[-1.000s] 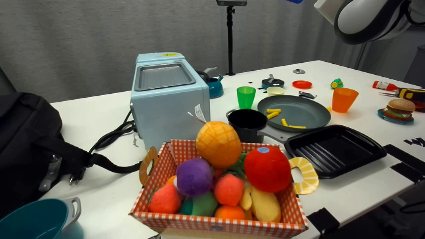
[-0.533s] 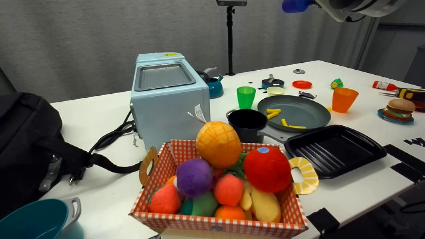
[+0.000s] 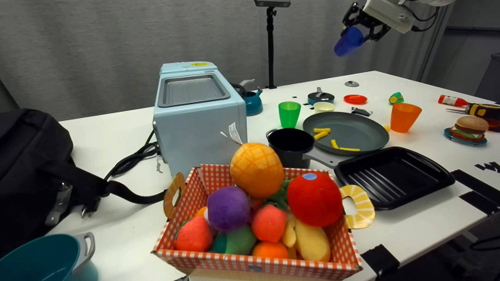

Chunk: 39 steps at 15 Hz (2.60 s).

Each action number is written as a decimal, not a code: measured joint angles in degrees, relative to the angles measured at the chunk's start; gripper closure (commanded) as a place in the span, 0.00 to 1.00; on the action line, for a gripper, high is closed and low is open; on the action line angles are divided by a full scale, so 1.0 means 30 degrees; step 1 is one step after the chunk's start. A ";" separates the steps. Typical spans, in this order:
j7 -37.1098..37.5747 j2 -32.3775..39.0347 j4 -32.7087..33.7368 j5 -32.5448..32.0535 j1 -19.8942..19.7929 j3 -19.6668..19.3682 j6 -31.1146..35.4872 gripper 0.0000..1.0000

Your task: Pour the contents of the blue cup onto the plate

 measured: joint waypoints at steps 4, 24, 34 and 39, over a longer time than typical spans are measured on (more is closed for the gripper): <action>0.1566 0.1622 0.2401 -0.0498 0.0467 -0.1271 -0.6076 0.50; 0.3560 0.7556 0.9929 -0.2910 0.0596 -0.1419 -1.5838 0.00; 0.3550 0.7918 1.1266 -0.3147 0.0560 -0.1434 -1.6472 0.00; 0.3064 0.6968 1.1058 -0.3147 0.0621 -0.1406 -1.5428 0.00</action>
